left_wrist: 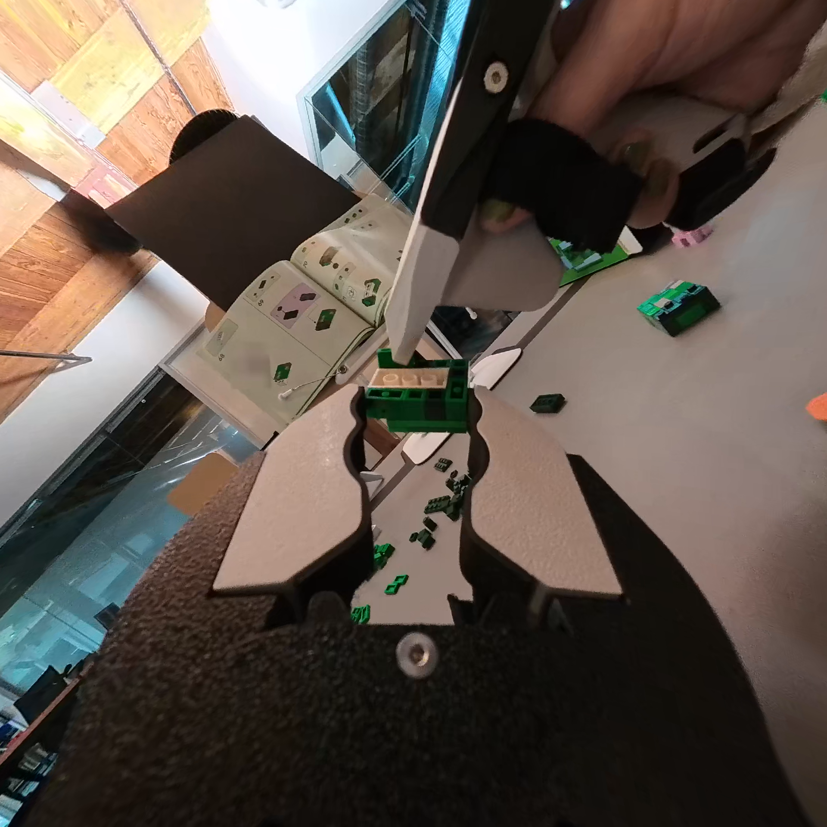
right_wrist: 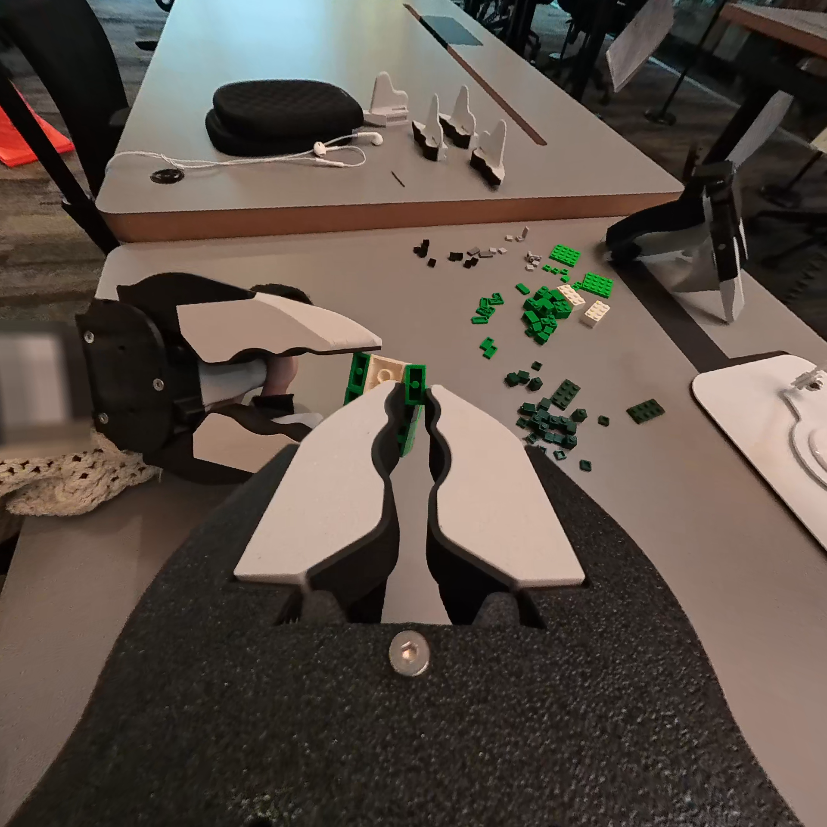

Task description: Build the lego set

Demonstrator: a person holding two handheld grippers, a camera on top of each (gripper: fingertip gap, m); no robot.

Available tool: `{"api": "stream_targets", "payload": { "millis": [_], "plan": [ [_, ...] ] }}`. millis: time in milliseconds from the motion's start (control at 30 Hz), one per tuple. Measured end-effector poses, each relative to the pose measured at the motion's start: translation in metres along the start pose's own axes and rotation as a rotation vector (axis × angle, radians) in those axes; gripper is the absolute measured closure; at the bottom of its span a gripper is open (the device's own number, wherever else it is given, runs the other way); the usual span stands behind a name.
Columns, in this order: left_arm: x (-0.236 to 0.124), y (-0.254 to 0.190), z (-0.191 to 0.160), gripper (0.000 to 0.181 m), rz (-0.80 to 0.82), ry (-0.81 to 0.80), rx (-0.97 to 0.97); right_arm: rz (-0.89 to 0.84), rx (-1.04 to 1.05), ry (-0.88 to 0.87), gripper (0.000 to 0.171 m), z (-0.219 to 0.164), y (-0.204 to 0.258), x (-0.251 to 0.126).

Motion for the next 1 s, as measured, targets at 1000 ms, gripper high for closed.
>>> {"api": "stream_targets", "payload": {
  "millis": [1000],
  "plan": [
    [-0.002,-0.006,0.002,0.138,-0.296,-0.126,-0.216,0.267,-0.467,0.057,0.118,-0.015,0.002,-0.032]
  ]
}}
Point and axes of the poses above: each gripper's, where its closed fingertips meet, x out along the fingers, z out of its top, y = z × x across the jaws, the point moved 10 cm from there along -x, back along the fingers, and after that the axes turned 2 degrees about -y, right-handed, at the moved point
